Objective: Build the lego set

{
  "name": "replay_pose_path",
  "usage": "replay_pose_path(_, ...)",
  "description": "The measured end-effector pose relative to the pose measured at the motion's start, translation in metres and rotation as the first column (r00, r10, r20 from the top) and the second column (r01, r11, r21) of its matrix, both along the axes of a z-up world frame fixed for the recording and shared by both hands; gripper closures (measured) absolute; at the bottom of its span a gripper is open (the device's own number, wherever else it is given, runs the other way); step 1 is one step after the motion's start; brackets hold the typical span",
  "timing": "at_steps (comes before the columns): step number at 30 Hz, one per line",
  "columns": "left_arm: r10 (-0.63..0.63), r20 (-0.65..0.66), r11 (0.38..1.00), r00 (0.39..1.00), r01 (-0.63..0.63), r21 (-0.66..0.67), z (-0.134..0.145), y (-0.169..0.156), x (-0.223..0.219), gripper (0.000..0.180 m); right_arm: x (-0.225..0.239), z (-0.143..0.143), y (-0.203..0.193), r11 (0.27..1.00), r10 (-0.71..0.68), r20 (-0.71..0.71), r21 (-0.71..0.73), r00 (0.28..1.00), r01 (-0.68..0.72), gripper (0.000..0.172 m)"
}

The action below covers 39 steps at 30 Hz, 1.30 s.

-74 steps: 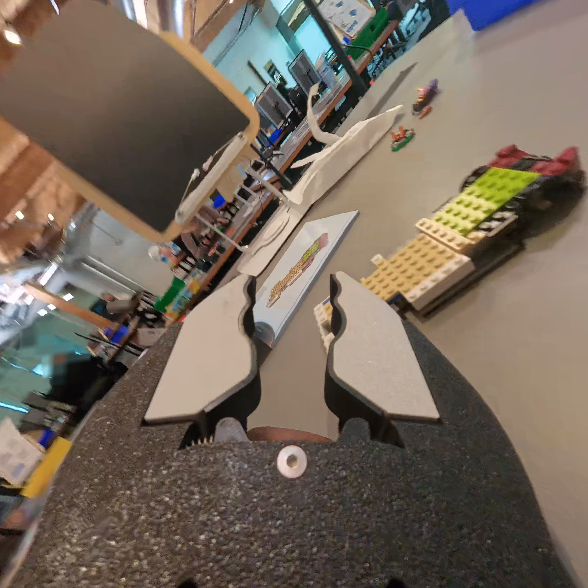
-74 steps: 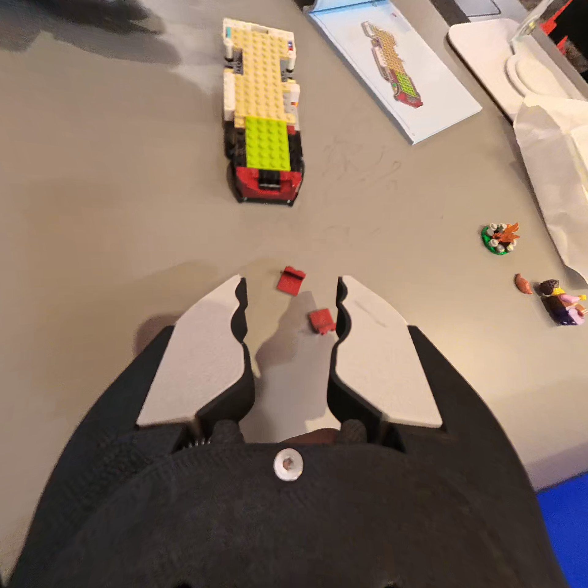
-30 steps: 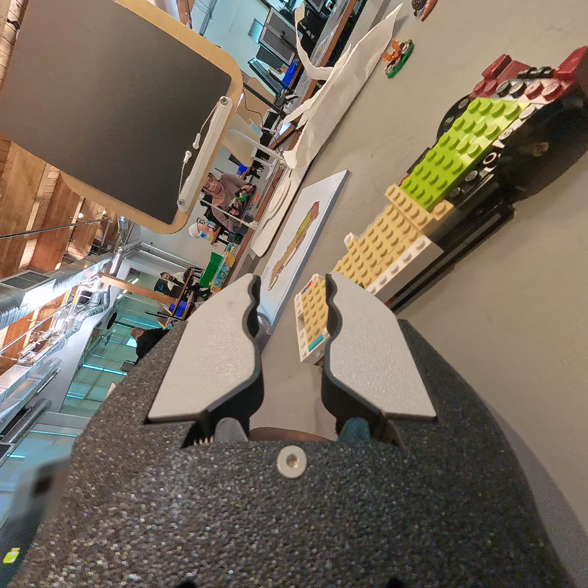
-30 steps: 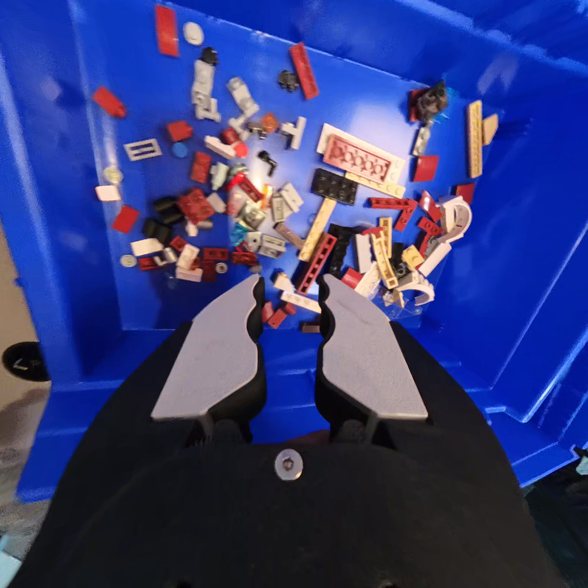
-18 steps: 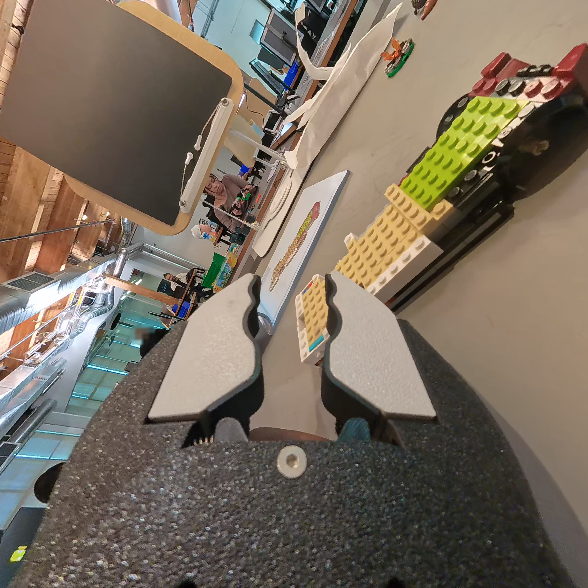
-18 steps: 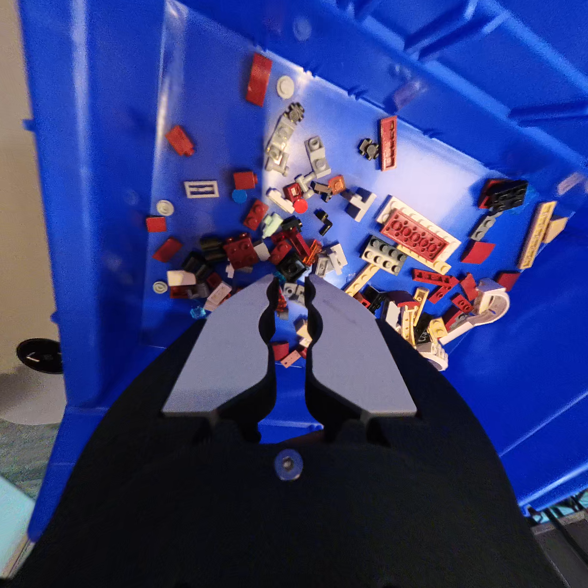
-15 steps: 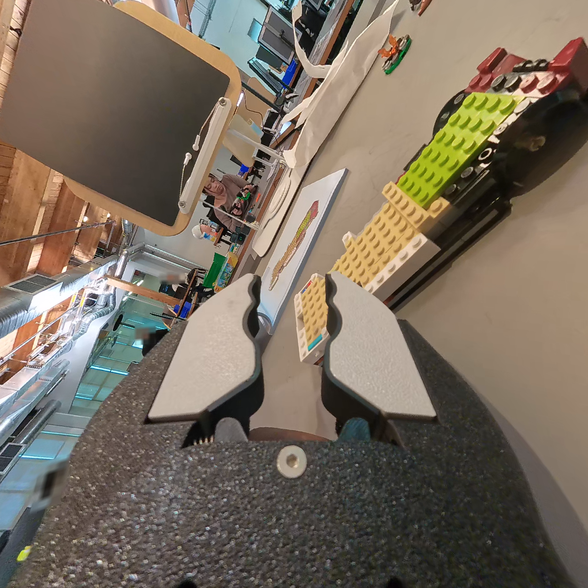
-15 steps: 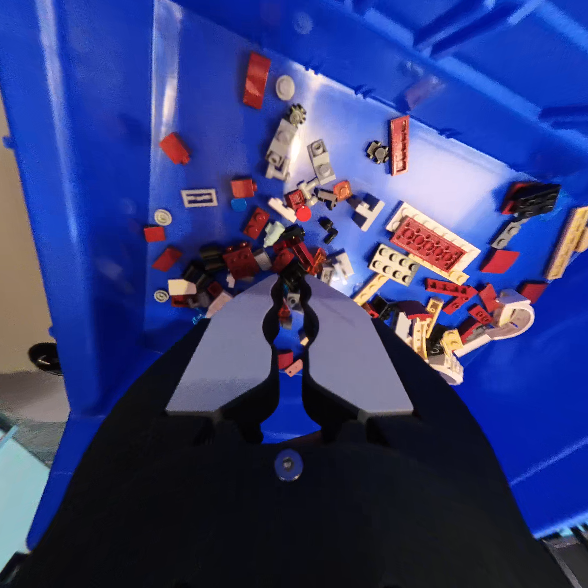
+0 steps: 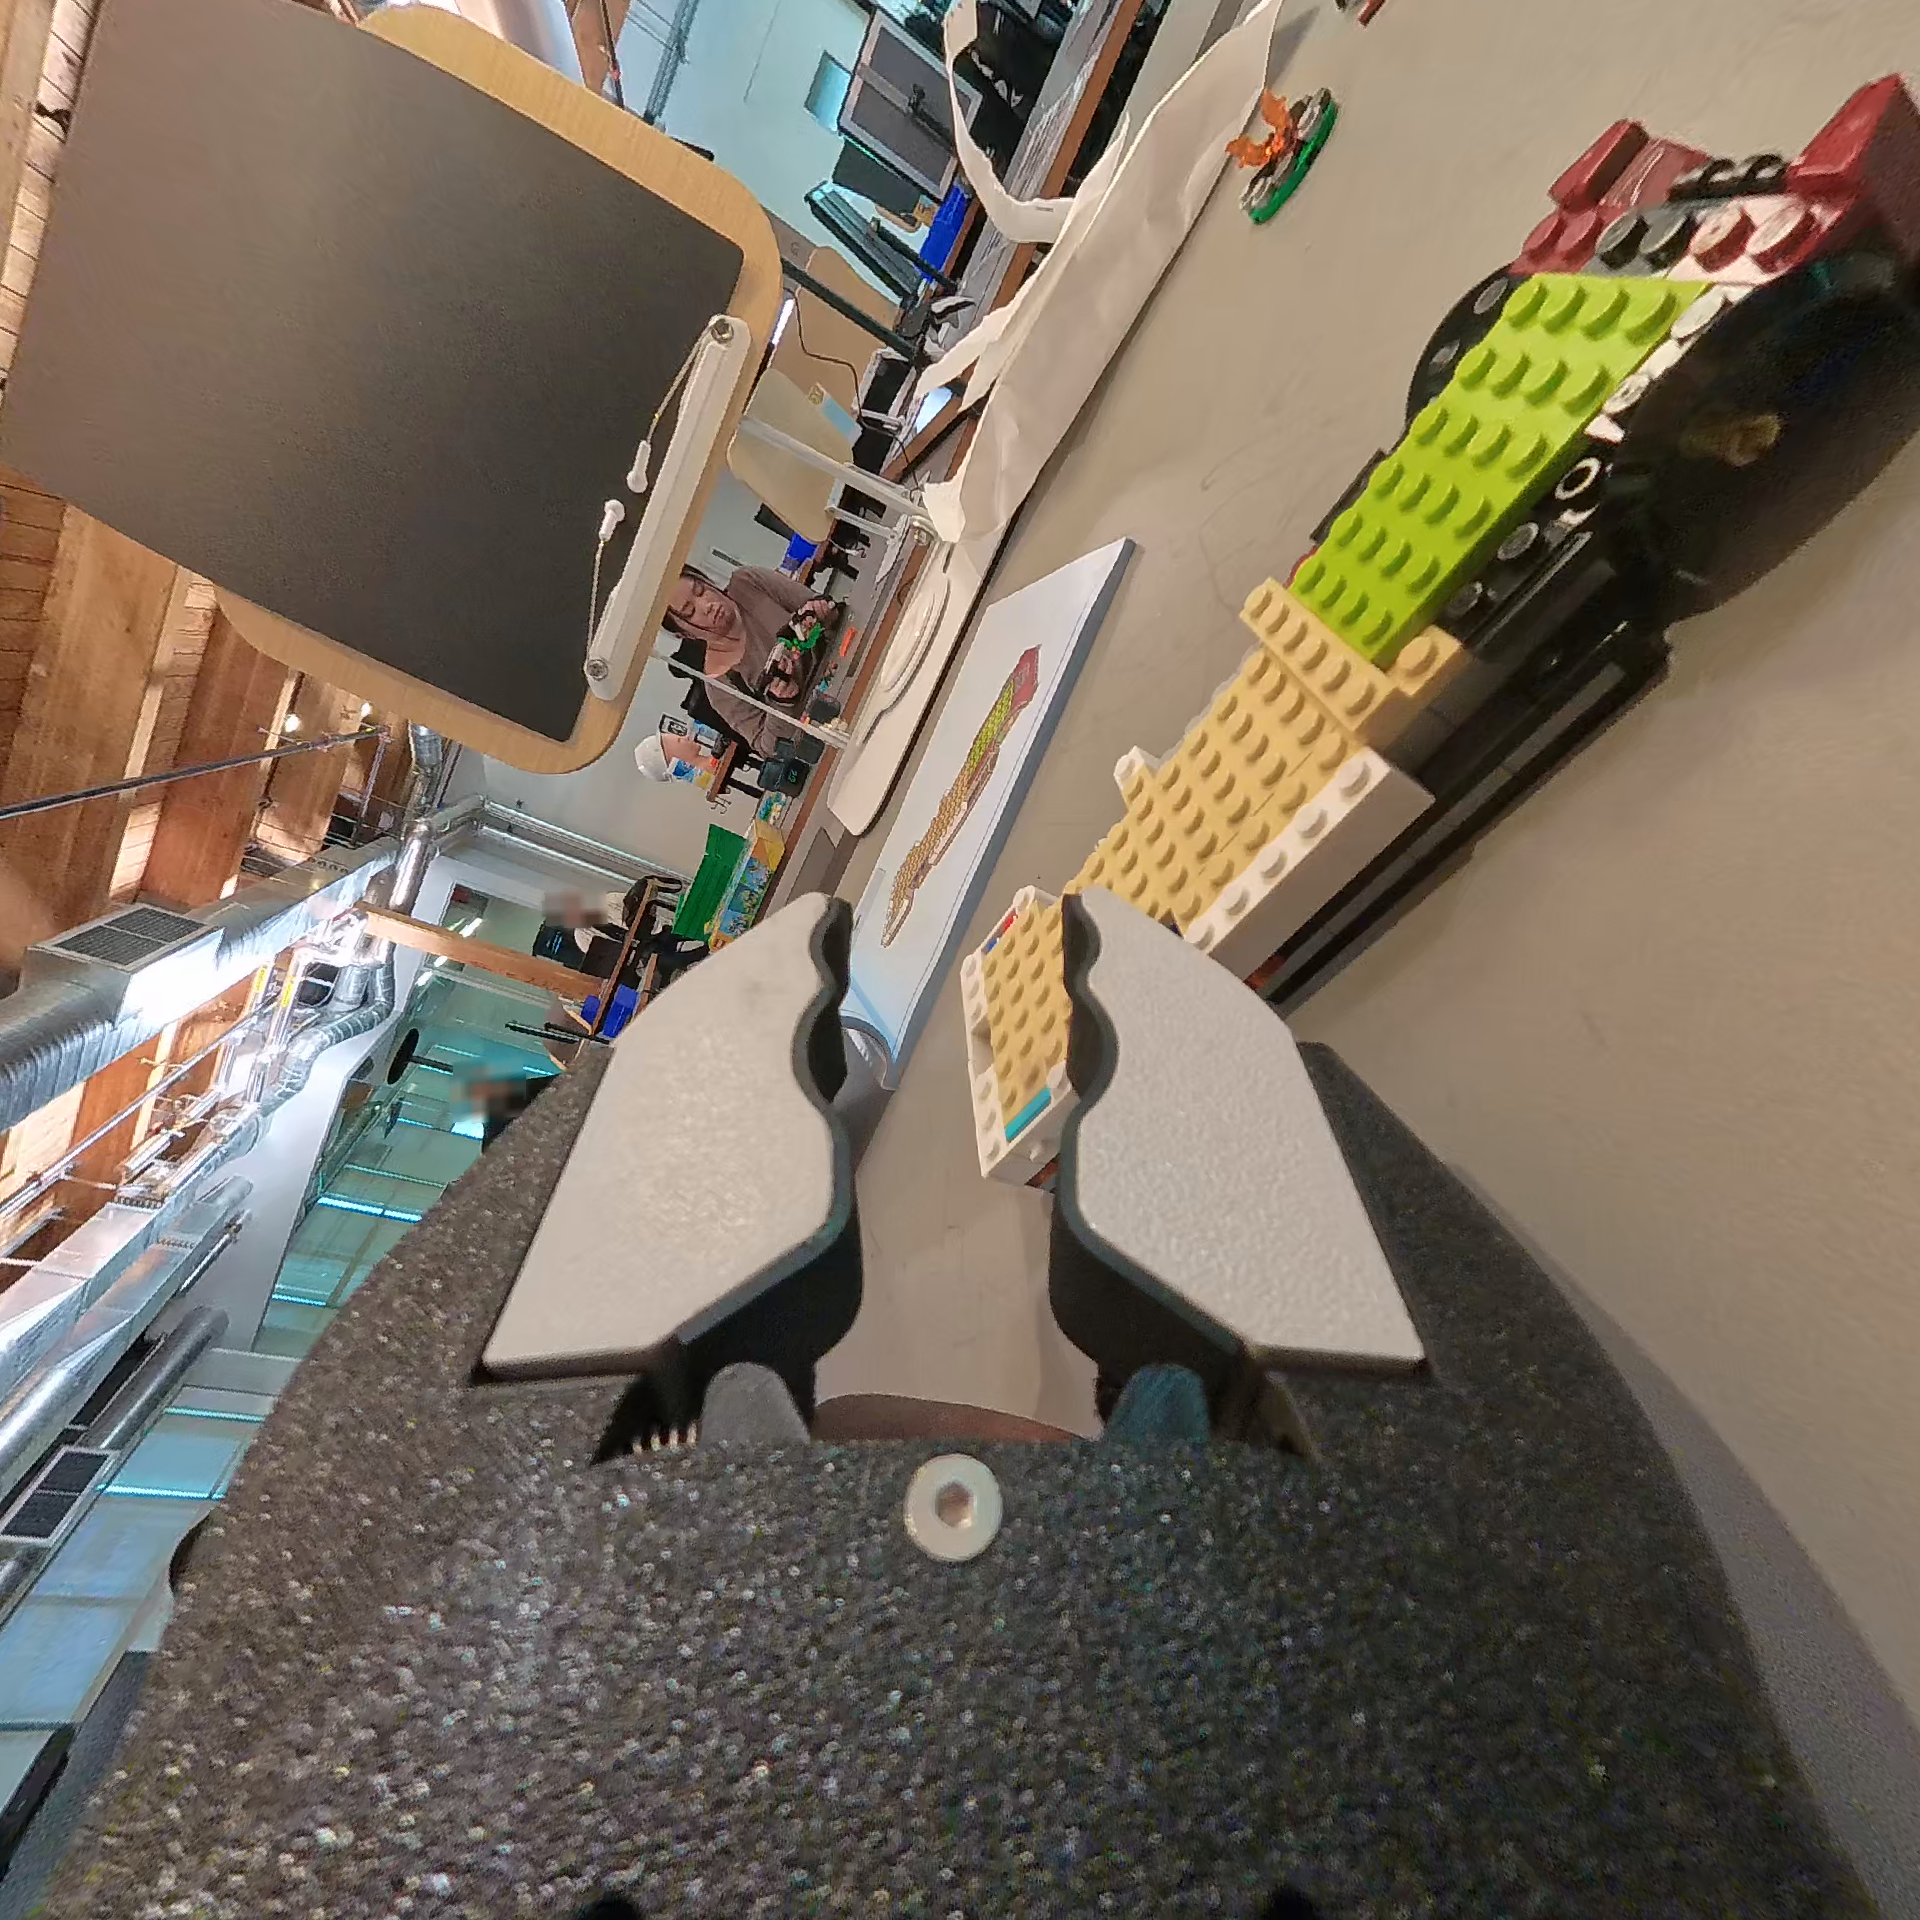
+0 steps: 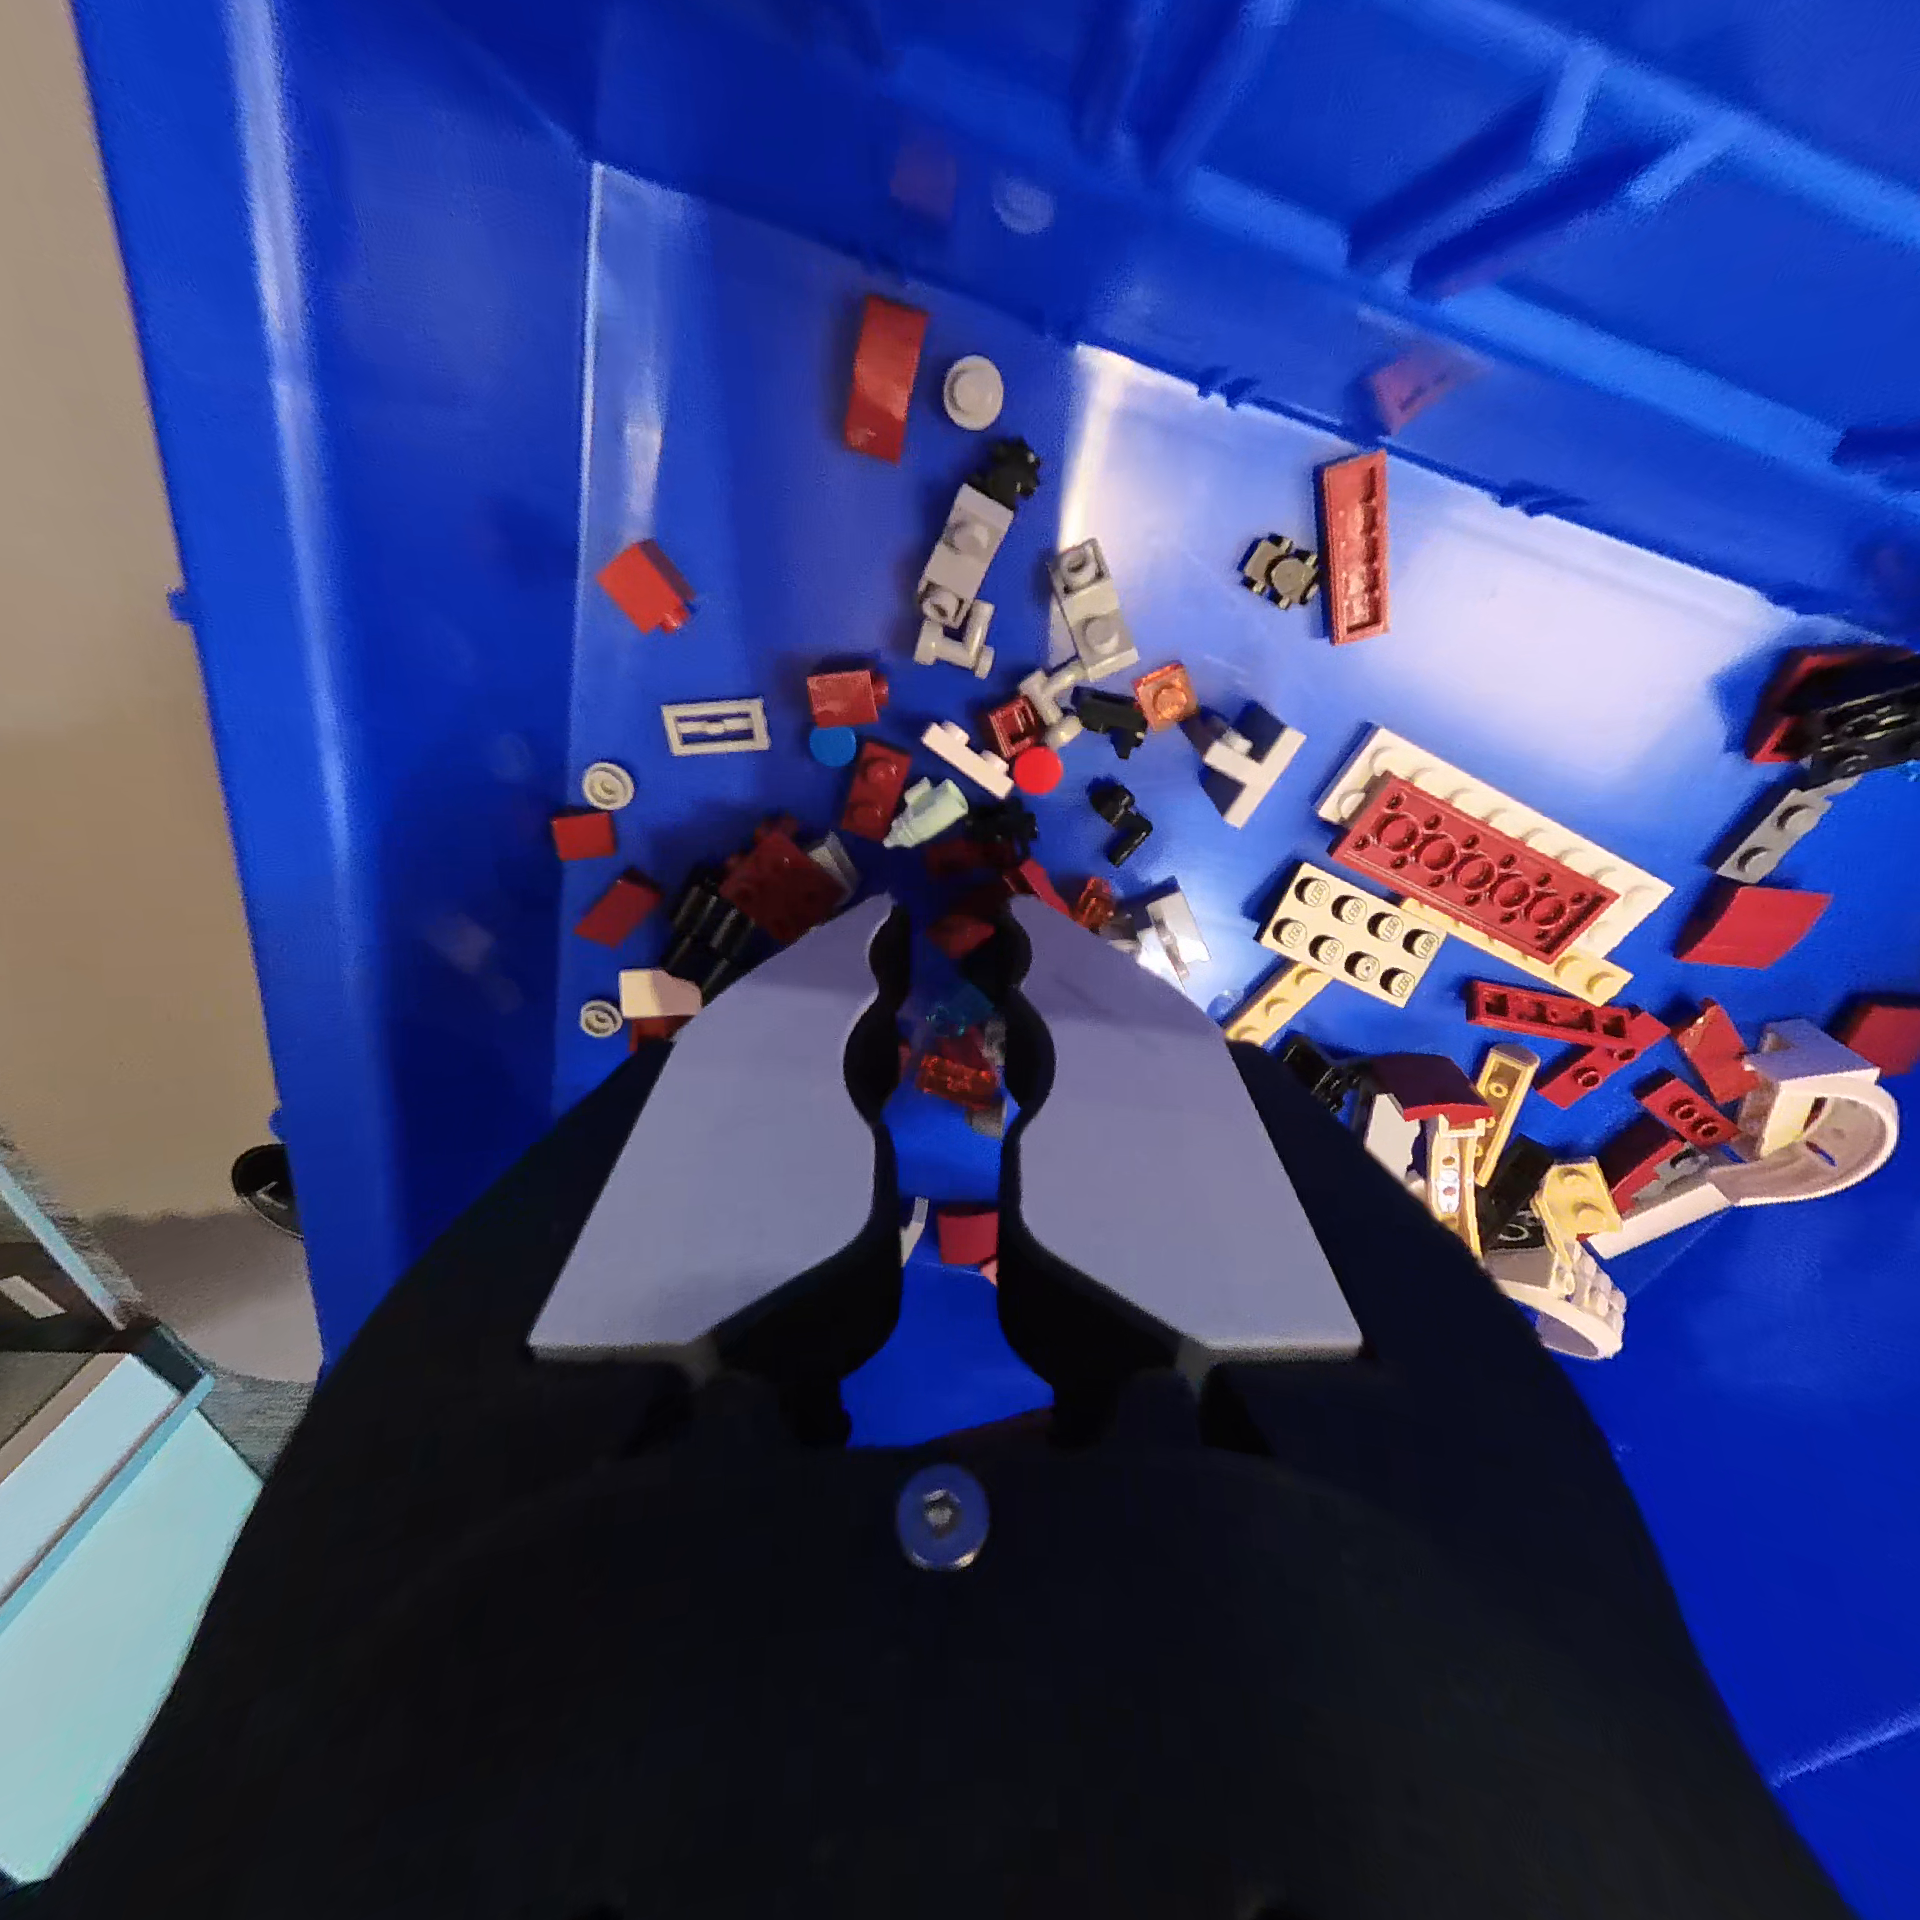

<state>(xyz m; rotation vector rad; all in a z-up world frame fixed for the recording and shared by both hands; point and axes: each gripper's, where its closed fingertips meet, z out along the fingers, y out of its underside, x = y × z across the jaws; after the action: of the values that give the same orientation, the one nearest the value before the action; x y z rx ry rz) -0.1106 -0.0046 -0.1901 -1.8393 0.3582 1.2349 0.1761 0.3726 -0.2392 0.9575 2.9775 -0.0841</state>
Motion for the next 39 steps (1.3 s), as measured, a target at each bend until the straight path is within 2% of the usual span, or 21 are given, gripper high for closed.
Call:
replay_pose_path(22, 0.007, -0.004, 1.0, 1.0, -0.007, -0.01, -0.001, 0.0, -0.001, 0.141, -0.009, 0.002, 0.01, 1.0, 0.005, -0.066, 0.025, 0.998, -0.003, 0.152)
replay_pose_path(29, 0.008, -0.006, 1.0, 1.0, -0.008, -0.007, -0.001, 0.0, -0.001, 0.141, -0.004, 0.001, 0.001, 1.0, 0.028, -0.036, -0.006, 0.999, -0.028, 0.153)
replay_pose_path(39, 0.008, -0.01, 1.0, 1.0, -0.008, -0.013, -0.001, 0.0, -0.001, 0.141, -0.009, -0.002, 0.009, 0.999, 0.033, -0.054, 0.031, 0.998, -0.031, 0.153)
